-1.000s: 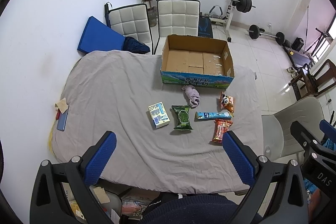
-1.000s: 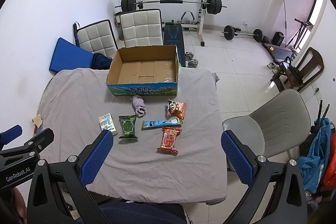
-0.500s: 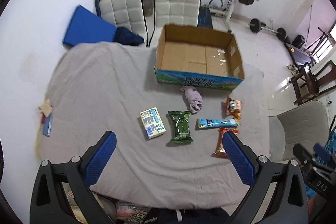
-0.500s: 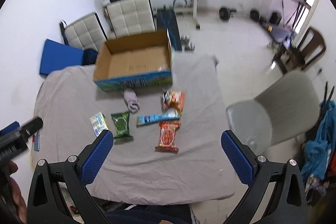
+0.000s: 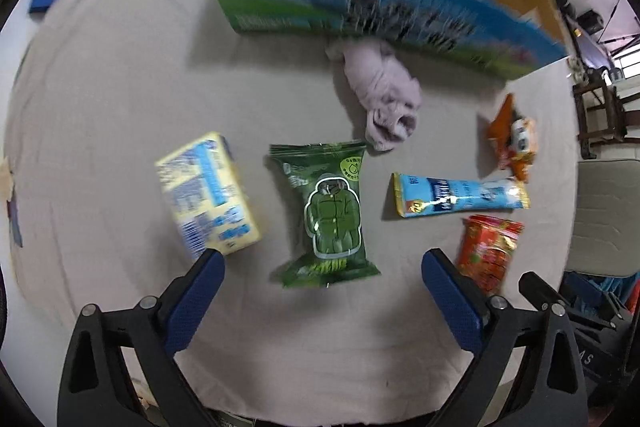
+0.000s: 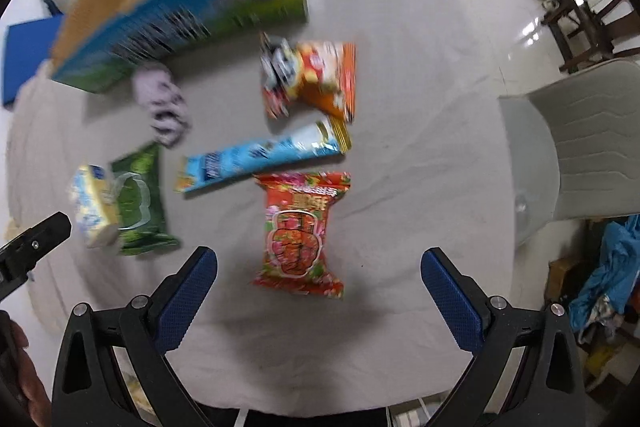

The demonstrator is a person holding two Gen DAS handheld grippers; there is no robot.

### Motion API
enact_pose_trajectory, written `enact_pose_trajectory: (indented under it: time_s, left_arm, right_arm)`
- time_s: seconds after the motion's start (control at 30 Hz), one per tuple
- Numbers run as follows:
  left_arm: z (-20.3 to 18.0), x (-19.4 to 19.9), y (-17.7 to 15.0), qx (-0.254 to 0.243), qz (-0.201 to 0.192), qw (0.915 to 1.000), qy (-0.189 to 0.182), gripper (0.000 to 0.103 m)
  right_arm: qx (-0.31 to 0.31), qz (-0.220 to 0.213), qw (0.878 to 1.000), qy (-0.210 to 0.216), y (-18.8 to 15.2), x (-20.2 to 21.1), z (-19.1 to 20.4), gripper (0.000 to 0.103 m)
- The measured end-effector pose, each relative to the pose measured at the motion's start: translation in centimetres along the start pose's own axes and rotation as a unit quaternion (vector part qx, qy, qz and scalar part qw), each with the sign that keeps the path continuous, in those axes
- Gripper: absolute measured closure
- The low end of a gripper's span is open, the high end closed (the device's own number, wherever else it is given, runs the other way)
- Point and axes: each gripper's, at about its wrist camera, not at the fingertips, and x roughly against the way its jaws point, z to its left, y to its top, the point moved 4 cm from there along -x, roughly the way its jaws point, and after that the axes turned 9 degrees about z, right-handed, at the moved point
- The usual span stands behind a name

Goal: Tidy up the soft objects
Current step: 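Grasp the green snack bag with the left tool while the right grasps the red-orange bag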

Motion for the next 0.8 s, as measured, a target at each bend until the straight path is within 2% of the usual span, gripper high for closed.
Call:
enact_pose_trajectory:
  time_s: [0.3,0.33,0.37,0.43,0.47,0.57,0.6,0.67,0.8]
  left_arm:
    - [-0.9,-6.3,2.0,-0.003,0.047,0.9986,0.023,0.006]
    - [-1.0,-6.8,2.0,-0.004,0.052,0.9984,0.023,0.017]
    - [-1.2,-7.4,2.0,-0.007,0.059,0.9979,0.025,0.033]
    - [-1.3,-8.9,1.7,-0.010,0.079,0.9963,0.032,0.051]
    - [-1.4,-9.6,1.4,-0.011,0.088,0.9955,0.032,0.056]
    - [-1.2,-9.9,1.0,0.002,0.083,0.9962,0.026,0.060]
    - [-1.2,-10.0,0.8,0.003,0.083,0.9963,0.024,0.061]
    - [-0.8,-10.0,0.5,0.007,0.078,0.9966,0.024,0.066]
    - [-0.7,-9.2,-1.0,0.010,0.072,0.9970,0.025,0.069]
  right_arm:
    - [-0.007,0.068,0.998,0.008,1.4,-7.8,0.6,0.006]
    - [-0.008,0.071,0.997,0.010,1.5,-8.4,0.7,0.006]
    - [-0.008,0.075,0.997,0.014,1.5,-9.0,0.7,0.006]
    - [-0.012,0.085,0.996,0.024,1.4,-9.9,0.9,0.009]
    - [-0.014,0.091,0.995,0.027,1.4,-10.5,0.9,0.016]
    - [-0.016,0.098,0.994,0.036,1.3,-12.1,1.1,0.028]
    - [-0.016,0.099,0.994,0.037,1.2,-12.6,1.3,0.037]
    - [-0.017,0.100,0.994,0.033,1.2,-14.1,2.0,0.046]
    - [-0.011,0.091,0.996,0.022,0.6,-15.1,2.3,0.054]
